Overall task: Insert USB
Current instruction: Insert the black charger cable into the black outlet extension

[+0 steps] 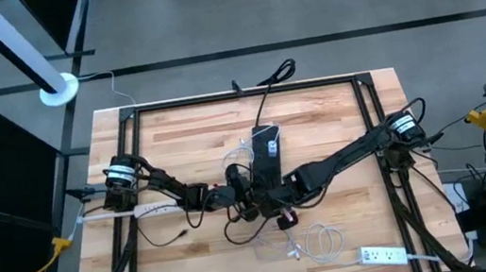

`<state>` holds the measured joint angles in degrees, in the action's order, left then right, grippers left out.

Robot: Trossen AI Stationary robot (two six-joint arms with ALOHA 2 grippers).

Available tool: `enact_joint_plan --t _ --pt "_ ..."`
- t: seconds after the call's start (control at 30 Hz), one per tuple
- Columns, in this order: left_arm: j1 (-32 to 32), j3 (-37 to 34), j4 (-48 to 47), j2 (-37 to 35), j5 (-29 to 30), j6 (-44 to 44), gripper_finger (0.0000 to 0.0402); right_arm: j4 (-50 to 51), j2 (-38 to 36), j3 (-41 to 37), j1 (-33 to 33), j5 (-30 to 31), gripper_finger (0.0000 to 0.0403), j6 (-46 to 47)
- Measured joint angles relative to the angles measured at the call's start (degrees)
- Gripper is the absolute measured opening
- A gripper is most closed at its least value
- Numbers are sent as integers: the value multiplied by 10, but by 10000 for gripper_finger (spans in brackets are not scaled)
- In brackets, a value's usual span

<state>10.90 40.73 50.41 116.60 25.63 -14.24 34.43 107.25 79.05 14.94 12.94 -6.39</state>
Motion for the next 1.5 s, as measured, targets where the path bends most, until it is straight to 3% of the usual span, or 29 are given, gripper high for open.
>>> enact_joint_plan --t 0.43,1.13,1.5 --pt "0 0 0 0 0 0 64 -38 2 -2 -49 -124 106 -67" --pt "0 -1 -3 1 -6 -12 64 -73 37 12 -52 -114 7 -64" --pt "0 -22 0 -6 21 -4 63 -64 -3 -17 -50 -41 4 34"
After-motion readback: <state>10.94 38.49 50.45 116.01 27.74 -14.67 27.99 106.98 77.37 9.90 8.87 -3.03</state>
